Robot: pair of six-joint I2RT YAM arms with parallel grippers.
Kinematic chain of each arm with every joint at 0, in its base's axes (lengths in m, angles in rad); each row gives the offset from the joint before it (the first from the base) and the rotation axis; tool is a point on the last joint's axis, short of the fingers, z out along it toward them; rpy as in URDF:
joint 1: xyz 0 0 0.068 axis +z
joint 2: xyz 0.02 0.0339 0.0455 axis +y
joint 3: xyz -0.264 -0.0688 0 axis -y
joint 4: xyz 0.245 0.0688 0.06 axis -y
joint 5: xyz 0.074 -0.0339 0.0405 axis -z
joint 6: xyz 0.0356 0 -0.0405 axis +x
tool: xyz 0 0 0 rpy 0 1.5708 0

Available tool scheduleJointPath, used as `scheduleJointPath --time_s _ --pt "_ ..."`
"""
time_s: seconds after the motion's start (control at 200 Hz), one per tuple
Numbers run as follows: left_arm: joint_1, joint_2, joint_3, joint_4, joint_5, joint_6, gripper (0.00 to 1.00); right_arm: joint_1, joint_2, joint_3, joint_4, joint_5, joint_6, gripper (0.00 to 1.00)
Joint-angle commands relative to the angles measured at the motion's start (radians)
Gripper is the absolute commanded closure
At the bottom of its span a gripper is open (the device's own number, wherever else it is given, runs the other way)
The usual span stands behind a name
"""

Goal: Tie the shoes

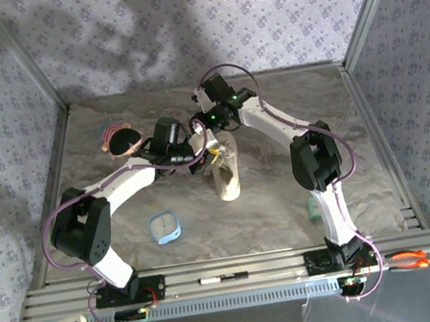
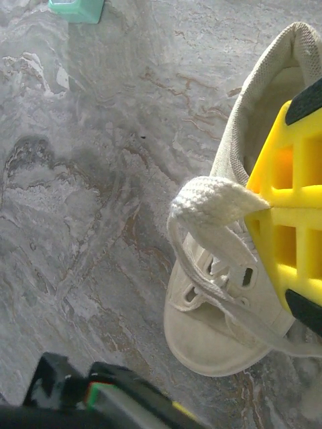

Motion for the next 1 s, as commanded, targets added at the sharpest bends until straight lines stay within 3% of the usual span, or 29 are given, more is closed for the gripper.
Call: scheduleJointPath --time_s 0.0,0.25,0.475,0.994 --pt "0.002 0.022 0.032 0.036 0.02 -0.031 1.0 -0.05 -0.11 -0.046 0.049 -0.085 0.019 0.5" --pt "0.015 0.05 0.055 0.056 0.043 -0.063 1.0 -0.155 -0.326 -0.297 0.193 -0.197 0.047 0.45" --pt "0.037 0.075 0.062 0.089 0.076 -0.111 1.0 -0.131 -0.43 -0.535 0.315 -0.188 0.091 0.43" --pt "0.067 0.073 0.059 0.127 0.106 -0.171 1.0 -0.051 -0.415 -0.545 0.258 -0.006 0.272 0.41"
